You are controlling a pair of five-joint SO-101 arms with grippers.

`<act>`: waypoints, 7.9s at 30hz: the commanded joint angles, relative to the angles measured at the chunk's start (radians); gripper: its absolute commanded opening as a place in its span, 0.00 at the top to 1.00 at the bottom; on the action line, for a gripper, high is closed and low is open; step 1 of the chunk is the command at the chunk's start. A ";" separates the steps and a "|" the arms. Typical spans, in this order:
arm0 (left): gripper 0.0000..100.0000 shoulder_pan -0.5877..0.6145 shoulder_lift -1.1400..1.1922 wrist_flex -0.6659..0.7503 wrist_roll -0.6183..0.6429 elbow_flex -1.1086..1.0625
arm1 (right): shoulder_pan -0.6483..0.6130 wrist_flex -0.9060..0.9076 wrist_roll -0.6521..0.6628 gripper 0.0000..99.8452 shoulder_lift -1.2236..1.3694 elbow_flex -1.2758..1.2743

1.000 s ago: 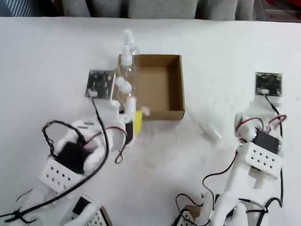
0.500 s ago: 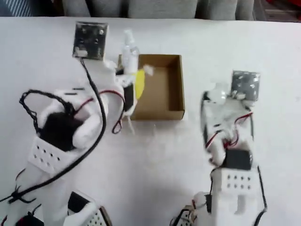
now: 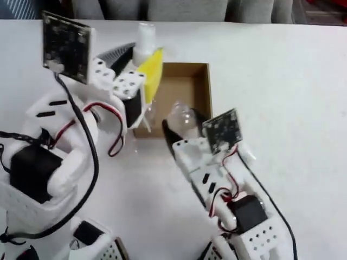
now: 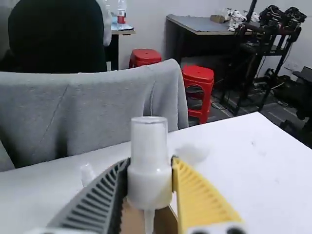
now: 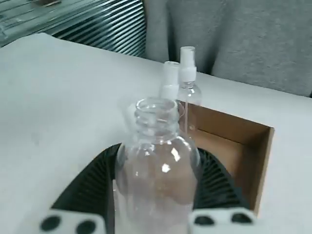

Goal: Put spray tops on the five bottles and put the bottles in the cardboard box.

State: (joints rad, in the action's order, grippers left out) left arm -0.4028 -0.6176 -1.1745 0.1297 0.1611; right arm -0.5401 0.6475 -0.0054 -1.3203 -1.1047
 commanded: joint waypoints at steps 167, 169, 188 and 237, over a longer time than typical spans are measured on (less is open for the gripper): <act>0.82 -0.140 -0.731 0.628 0.080 -1.341 | -0.117 -0.220 -0.009 0.98 -0.479 -0.497; 0.74 -0.140 -0.731 0.601 0.080 -1.336 | -0.117 -0.220 -0.009 0.98 -0.479 -0.497; 0.64 -0.082 -0.949 0.273 0.057 -1.200 | -0.064 -0.228 -0.009 0.98 -0.479 -0.497; 0.96 0.314 -1.125 0.341 -0.003 -1.858 | 0.269 -0.924 -0.011 0.98 0.533 0.015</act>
State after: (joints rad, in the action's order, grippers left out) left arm -0.1005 -1.7315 -0.8999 0.1389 -1.6924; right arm -0.2854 -0.1550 -0.0115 -0.8861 -1.1630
